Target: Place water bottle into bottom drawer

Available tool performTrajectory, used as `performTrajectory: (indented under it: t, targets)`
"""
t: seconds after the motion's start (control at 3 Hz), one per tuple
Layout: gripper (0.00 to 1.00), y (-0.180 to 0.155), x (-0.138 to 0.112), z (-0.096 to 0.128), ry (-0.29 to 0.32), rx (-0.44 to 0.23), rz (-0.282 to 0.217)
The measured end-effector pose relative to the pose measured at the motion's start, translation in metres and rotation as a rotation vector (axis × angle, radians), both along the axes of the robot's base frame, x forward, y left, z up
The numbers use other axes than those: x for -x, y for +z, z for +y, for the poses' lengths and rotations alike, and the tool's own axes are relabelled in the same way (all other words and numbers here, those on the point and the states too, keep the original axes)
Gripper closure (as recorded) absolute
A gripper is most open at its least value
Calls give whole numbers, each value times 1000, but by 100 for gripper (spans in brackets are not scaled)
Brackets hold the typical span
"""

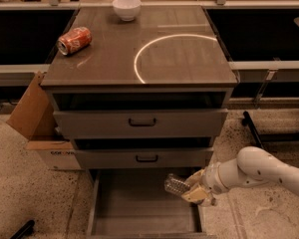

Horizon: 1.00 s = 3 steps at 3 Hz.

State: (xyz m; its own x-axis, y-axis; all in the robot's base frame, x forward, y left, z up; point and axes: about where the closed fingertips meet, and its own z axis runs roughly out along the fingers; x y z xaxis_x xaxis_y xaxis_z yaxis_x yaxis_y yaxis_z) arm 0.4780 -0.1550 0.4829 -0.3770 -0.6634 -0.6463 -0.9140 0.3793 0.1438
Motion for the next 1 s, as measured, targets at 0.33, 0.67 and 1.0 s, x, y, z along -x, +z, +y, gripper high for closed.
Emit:
performTrajectory:
  t: [0.33, 0.67, 1.0]
  targets:
    - [100, -42, -10, 8, -17, -20, -19]
    - [100, -103, -17, 24, -49, -58, -6]
    - [100, -103, -17, 24, -49, -57, -6]
